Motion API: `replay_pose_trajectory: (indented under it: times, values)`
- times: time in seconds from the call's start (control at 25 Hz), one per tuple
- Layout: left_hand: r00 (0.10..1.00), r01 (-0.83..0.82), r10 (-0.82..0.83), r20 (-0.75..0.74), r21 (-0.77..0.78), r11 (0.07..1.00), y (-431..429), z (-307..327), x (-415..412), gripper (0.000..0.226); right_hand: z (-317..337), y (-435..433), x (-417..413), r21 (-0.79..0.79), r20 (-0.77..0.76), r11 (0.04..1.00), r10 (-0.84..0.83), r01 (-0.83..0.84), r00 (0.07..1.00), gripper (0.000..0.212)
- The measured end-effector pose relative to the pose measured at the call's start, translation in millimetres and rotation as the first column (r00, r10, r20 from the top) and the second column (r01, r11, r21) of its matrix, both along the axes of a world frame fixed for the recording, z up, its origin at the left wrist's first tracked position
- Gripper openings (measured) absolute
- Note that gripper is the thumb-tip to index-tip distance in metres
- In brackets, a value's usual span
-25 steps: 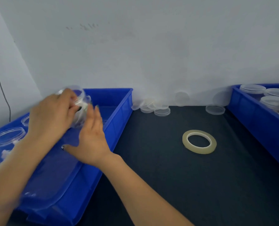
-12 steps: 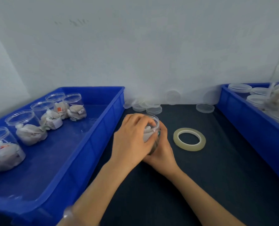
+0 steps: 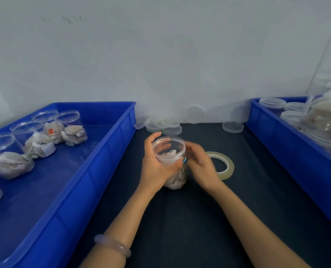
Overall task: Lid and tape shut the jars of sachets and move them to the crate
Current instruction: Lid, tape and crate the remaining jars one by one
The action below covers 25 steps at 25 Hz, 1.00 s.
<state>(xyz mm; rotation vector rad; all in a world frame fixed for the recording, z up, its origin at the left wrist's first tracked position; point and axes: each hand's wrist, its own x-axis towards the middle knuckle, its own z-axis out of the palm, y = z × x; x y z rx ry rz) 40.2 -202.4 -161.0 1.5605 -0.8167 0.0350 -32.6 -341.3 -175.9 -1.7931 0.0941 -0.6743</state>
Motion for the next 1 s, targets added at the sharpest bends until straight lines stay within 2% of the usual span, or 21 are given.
replay_pose_trajectory:
  times: [0.08,0.12,0.16,0.24,0.32,0.44,0.6,0.8,0.88,1.0]
  values:
    - [1.000,0.007,-0.007,-0.002,-0.002,1.000,-1.0,0.3,0.5,0.090,10.9,-21.8,25.2,-0.128,-0.078,0.965,-0.240,0.229,0.968,0.050]
    - [1.000,0.002,-0.002,-0.004,-0.007,1.000,-1.6,1.2,-0.3,0.090,14.9,-32.1,40.4,-0.247,-0.156,0.935,-0.296,0.253,0.942,0.043]
    - [1.000,-0.007,0.007,-0.005,-0.015,1.000,-1.9,1.7,-0.8,0.089,15.7,-40.9,56.8,-0.385,-0.254,0.902,-0.308,0.196,0.917,0.041]
    - [1.000,-0.029,0.028,-0.013,-0.029,0.999,-2.8,1.8,-2.4,0.088,9.1,-53.2,87.8,-0.580,-0.420,0.814,-0.278,-0.019,0.864,0.054]
    - [0.999,-0.046,0.045,-0.027,-0.035,0.998,-3.4,1.8,-3.5,0.084,0.1,-58.1,112.7,-0.657,-0.516,0.736,-0.280,-0.165,0.809,0.068]
    - [0.997,-0.044,0.041,-0.058,-0.045,0.998,-4.7,0.8,-5.0,0.077,-8.6,-65.6,142.6,-0.722,-0.573,0.644,-0.354,-0.252,0.739,0.071]
    - [0.996,-0.045,0.041,-0.078,-0.049,0.998,-5.3,1.0,-5.2,0.074,-11.8,-74.5,151.0,-0.779,-0.558,0.552,-0.392,-0.299,0.731,0.071]
    - [0.996,-0.044,0.039,-0.077,-0.062,0.997,-5.2,4.5,-7.4,0.075,-3.4,-50.2,117.6,-0.816,-0.437,0.553,-0.398,-0.169,0.806,0.054]
    - [0.997,-0.032,0.028,-0.077,-0.061,0.998,-4.4,4.7,-7.6,0.077,0.2,-39.9,89.8,-0.868,-0.358,0.481,-0.436,-0.123,0.825,0.044]
    - [0.996,-0.017,0.012,-0.085,-0.056,0.998,-4.2,3.4,-5.7,0.076,-0.3,-39.9,54.0,-0.948,-0.184,0.319,-0.522,-0.010,0.833,0.029]
